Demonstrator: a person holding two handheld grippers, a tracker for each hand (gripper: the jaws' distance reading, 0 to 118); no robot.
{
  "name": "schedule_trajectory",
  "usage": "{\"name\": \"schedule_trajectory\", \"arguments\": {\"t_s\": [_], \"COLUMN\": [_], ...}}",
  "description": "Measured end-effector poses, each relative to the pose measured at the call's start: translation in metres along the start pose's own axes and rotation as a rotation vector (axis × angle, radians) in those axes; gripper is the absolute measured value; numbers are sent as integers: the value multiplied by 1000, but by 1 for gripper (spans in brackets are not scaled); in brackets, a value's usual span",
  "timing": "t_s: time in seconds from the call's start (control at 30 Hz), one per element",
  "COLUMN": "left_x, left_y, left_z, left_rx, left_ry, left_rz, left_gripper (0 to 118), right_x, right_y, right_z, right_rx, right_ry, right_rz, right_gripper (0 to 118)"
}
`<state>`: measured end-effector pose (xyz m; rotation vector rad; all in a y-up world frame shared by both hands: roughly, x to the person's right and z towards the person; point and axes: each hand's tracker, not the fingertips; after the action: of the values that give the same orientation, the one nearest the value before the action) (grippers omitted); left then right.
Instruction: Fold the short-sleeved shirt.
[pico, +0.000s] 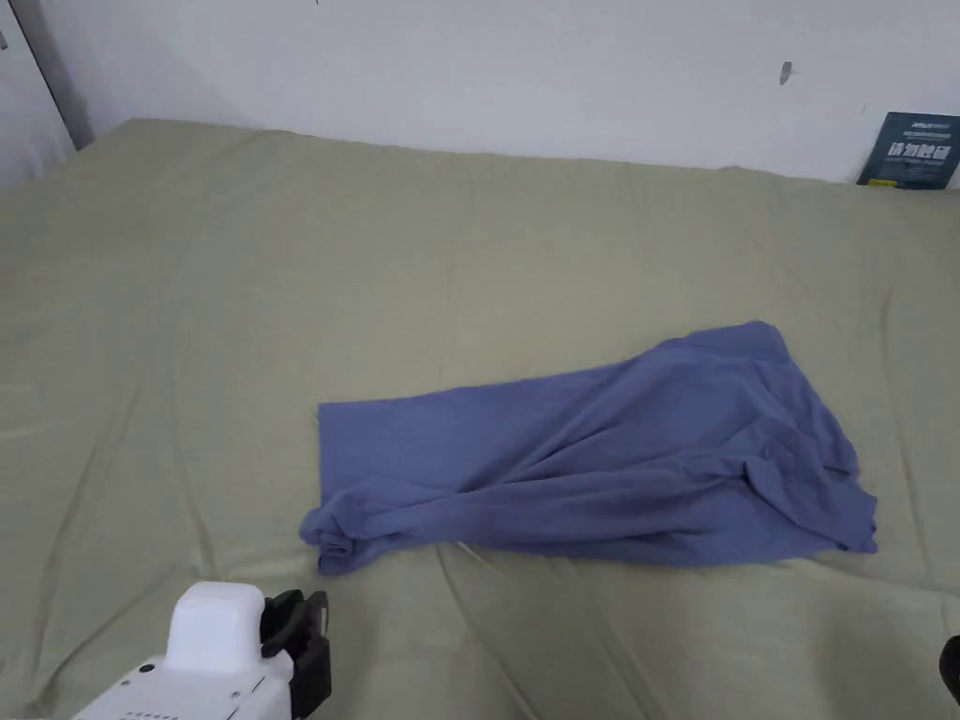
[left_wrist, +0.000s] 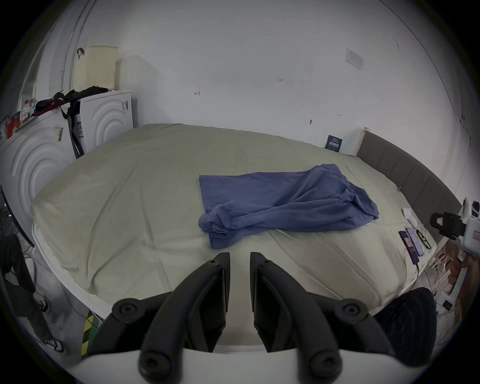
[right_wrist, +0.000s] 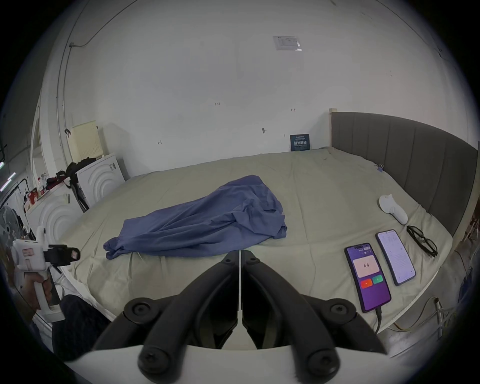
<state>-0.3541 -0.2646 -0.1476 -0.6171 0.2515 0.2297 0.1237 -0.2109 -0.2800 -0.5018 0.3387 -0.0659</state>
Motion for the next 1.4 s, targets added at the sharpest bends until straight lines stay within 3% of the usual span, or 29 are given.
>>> {"name": "schedule_trajectory", "arguments": {"t_s": [0.07,0.1,0.13,0.17,0.4,0.5,0.53,0.6,0.8,0.97,1.23,1.27,1.3,1.37,1.4], "left_x": [-7,-10,-13,-15,-14,-10,-7,-3,2,6,5,4,4,7,8], "left_y": [2,3,5,6,15,18,20,23,32,41,58,61,63,68,69], "left_z": [-24,-38,-52,-65,-132,-149,-153,-156,-159,-151,-139,-140,-141,-140,-140], "left_rx": [-11,-38,-79,-138,-171,-182,-194,-186,-225,-231,-194,-193,-190,-194,-192], "left_ry": [6,1,19,25,57,72,74,114,72,44,18,11,12,5,8], "left_rz": [3,6,13,12,-14,-22,-44,-110,-100,-64,-51,-47,-43,-33,-34], "left_gripper": [19,45,83,106,107,102,93,58,17,12,12,12,12,12,12], "right_x": [-1,-1,-2,-2,-4,-5,-4,-2,-1,3,39,46,51,59,64], "right_y": [-2,-3,-4,-5,-3,-1,-1,-1,-1,3,31,33,35,37,36], "right_z": [-2,-4,-7,-9,-22,-26,-27,-29,-36,-50,-141,-158,-175,-208,-224], "right_rx": [-8,-13,-18,-24,-48,-61,-65,-67,-88,-125,-249,-265,-301,-357,-379], "right_ry": [9,13,17,22,35,27,26,24,27,25,-73,-57,-44,0,16], "right_rz": [-7,-7,-9,-9,-14,-13,-14,-21,-29,-5,155,167,182,190,188], "right_gripper": [3,3,3,3,3,3,3,3,3,3,3,7,33,102,115]}}
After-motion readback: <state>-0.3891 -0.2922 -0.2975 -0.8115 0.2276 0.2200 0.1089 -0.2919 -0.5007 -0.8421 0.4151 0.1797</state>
